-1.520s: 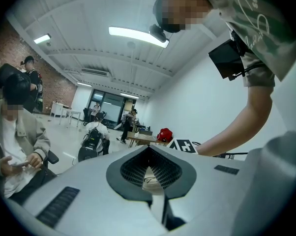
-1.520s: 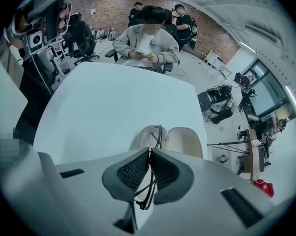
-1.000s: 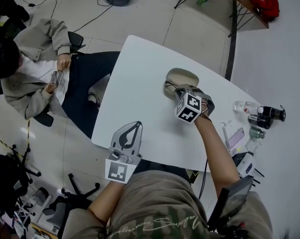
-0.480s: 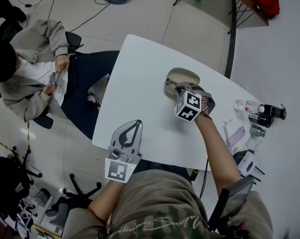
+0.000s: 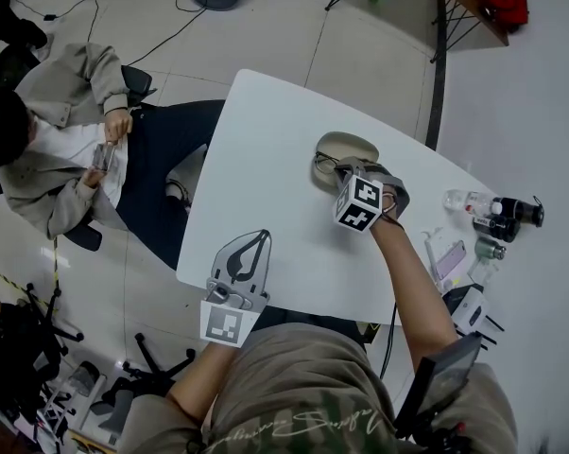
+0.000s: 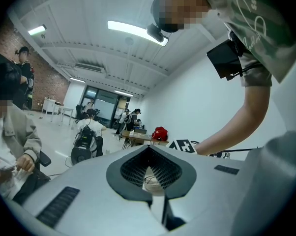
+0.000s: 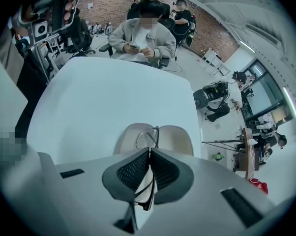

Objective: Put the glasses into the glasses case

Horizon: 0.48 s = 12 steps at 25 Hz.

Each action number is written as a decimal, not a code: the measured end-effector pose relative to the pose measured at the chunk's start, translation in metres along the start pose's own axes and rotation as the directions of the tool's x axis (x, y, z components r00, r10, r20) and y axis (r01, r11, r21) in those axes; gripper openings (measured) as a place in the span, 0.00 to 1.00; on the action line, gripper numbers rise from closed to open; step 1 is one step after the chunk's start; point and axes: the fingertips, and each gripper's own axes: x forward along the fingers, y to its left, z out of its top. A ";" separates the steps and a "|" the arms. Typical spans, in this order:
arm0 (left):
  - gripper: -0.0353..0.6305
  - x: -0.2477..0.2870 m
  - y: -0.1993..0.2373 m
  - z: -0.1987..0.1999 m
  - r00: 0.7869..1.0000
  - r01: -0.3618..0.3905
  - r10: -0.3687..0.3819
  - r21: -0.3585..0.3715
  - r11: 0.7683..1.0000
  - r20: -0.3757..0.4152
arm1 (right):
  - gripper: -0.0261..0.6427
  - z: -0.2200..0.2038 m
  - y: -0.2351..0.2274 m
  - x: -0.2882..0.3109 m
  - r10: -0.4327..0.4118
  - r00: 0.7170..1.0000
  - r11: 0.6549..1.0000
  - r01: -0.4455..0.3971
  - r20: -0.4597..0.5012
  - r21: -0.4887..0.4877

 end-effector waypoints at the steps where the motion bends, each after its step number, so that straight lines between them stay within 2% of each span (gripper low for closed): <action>1: 0.06 0.001 0.001 0.000 1.000 -0.002 0.002 0.002 1.000 0.002 | 0.08 -0.001 -0.001 0.000 -0.002 1.000 1.000 0.002 0.000 -0.001; 7: 0.06 0.008 0.004 0.002 1.000 0.000 0.000 0.006 1.000 0.001 | 0.08 -0.007 -0.002 0.004 0.019 1.000 0.999 -0.019 0.007 0.046; 12: 0.06 0.011 0.000 0.001 1.000 0.006 -0.006 0.003 1.000 -0.002 | 0.07 -0.013 -0.005 0.008 0.008 1.000 0.999 -0.008 0.005 0.034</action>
